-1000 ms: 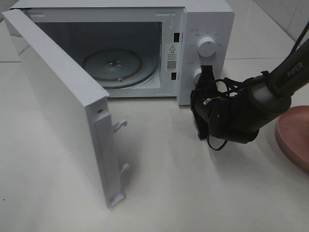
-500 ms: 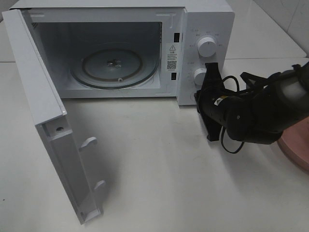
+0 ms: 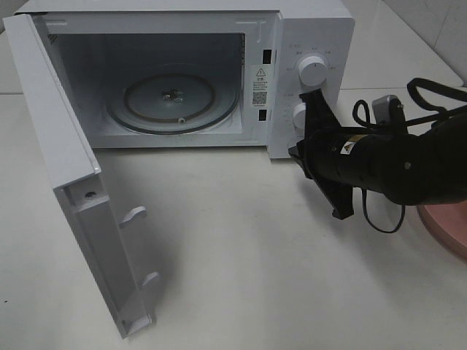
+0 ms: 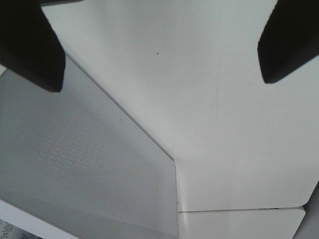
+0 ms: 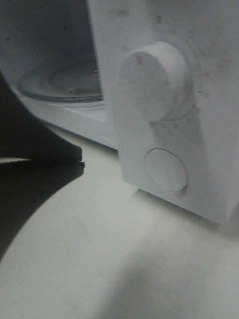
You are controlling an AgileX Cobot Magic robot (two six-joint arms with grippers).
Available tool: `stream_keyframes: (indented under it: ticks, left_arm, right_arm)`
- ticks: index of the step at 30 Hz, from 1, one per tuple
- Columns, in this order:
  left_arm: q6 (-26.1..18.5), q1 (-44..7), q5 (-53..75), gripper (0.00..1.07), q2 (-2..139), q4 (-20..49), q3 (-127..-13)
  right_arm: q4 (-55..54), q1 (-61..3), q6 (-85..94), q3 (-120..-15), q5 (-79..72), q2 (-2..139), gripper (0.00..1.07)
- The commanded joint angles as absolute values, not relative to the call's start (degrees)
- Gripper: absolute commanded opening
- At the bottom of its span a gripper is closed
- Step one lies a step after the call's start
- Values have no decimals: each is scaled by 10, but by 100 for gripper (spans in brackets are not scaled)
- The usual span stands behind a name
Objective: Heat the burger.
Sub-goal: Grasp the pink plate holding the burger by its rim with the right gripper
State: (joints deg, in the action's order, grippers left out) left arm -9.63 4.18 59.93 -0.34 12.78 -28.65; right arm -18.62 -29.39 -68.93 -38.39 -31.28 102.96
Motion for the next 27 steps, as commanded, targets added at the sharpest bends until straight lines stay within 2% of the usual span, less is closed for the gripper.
stream_keyframes:
  ticks: [1,2,7,13,18,27]
  left_arm:
    - [-94,41,596,100,-14,128,-285]
    - [-94,41,596,100,-14,128,-285]
    - [-94,41,596,100,-14,128,-285]
    - [-94,41,596,100,-14,128,-285]
    - [-94,41,596,100,-14,128,-285]
    - [-94,41,596,100,-14,128,-285]
  right_arm:
    - [-80,-293,-676,-384,-253,1006,3]
    - [-39,-293,-676,-384,-218,998,3]
    - [32,-293,-650,-385,-116,973,3]
    - [39,-293,-524,-409,17,945,4]
    - [39,-293,-346,-460,186,924,5]
    - [41,-293,-164,-498,320,920,7]
